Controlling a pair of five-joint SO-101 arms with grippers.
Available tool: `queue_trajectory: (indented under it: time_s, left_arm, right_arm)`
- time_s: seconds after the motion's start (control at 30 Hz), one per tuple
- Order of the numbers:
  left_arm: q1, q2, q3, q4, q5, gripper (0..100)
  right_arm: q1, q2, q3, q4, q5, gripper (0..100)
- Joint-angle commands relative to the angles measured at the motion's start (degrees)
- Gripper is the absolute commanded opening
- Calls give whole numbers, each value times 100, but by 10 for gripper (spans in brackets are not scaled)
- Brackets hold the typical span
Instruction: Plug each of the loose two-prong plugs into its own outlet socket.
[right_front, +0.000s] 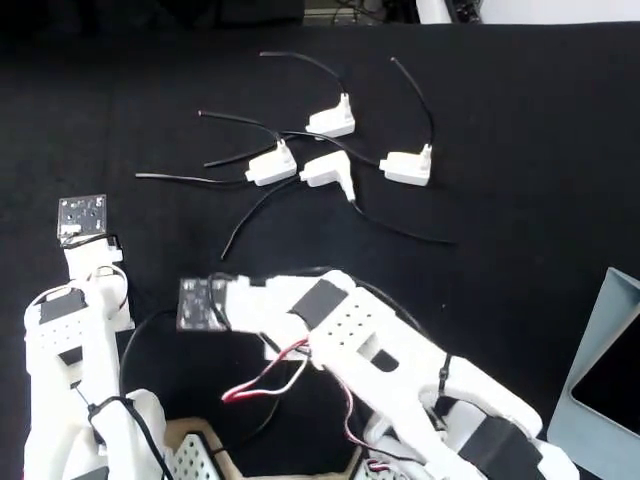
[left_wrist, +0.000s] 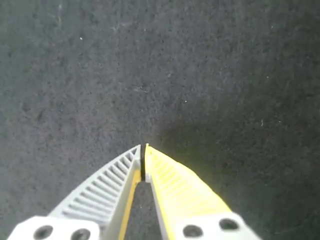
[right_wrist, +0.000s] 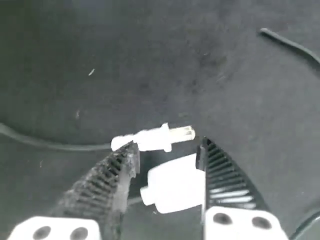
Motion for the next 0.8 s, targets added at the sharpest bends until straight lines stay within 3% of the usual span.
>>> queue_trajectory:
  time_s: [0.0,0.13,0.33,0.47,0.53,0.67,0.77]
  left_arm:
    - [-4,-141,-66,-79,-53,30]
    - [4,-141,-66,-79,-53,30]
    - [4,-141,-57,-79,-53,30]
    - [4,-141,-57,-79,-53,30]
    - [4,-141,-48,-79,-53,30]
    - [4,-141,-48,-79,-70,30]
    - [4,-141,-48,-79,-70,30]
  right_arm:
    - [-79,453,-277,-167,-1081,192]
    - [-70,1130,-611,-158,-1978,189]
    - [-62,1780,-699,-149,-2743,180]
    - [-44,1851,-848,-193,-3007,32]
    - [132,1771,-1068,-149,-3165,22]
    - [721,1446,-1464,-79,-3165,12]
    - [1055,1059,-1596,-88,-2567,11]
